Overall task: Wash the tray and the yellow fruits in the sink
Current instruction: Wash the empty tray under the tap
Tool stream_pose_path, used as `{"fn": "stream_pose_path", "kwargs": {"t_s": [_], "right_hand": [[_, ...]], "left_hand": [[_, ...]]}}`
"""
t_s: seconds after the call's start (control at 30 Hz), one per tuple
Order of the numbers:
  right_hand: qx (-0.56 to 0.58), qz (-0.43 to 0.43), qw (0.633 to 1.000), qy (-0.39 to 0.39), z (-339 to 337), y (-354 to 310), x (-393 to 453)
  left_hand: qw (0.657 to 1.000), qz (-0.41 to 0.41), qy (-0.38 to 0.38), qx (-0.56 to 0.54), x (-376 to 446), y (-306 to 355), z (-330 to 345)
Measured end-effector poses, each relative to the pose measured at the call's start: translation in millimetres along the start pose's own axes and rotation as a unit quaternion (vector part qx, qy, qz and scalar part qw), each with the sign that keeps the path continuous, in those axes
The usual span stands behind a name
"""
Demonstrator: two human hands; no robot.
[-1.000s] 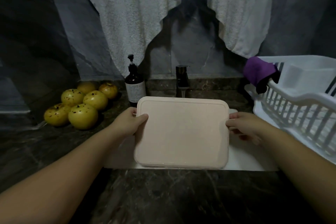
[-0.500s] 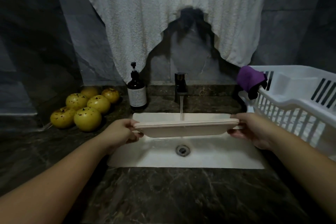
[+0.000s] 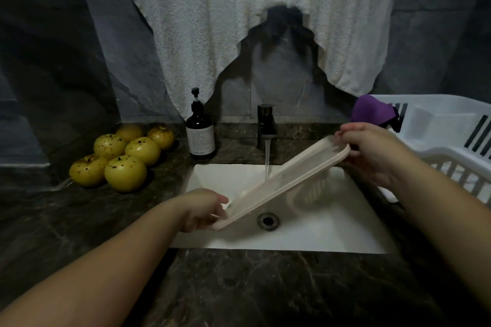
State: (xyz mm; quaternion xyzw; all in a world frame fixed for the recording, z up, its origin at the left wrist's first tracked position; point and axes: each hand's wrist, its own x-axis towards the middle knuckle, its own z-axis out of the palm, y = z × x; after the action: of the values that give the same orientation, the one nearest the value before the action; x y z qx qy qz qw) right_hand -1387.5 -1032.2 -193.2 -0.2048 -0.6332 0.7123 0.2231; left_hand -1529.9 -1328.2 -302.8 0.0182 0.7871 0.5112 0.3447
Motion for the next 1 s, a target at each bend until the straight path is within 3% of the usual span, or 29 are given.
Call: {"fn": "stream_pose_path", "kwargs": {"t_s": [0.17, 0.43, 0.73, 1.0], "right_hand": [[-0.013, -0.023, 0.999, 0.030, 7.6, -3.5, 10.9], [0.016, -0.015, 0.998, 0.066, -9.0, 22.6, 38.5], [-0.095, 0.057, 0.991, 0.070, -13.4, 61.4, 64.4], [-0.145, 0.075, 0.985, 0.050, -4.4, 105.9, 53.3]], "left_hand": [[0.997, -0.036, -0.065, 0.005, 3.6, 5.9, 18.0], [0.995, -0.058, -0.080, -0.028, 10.9, 6.2, 20.0], [0.988, -0.058, 0.012, -0.140, 19.2, 6.6, 1.0], [0.986, 0.009, 0.133, -0.101, 21.3, 8.8, -6.4]]}}
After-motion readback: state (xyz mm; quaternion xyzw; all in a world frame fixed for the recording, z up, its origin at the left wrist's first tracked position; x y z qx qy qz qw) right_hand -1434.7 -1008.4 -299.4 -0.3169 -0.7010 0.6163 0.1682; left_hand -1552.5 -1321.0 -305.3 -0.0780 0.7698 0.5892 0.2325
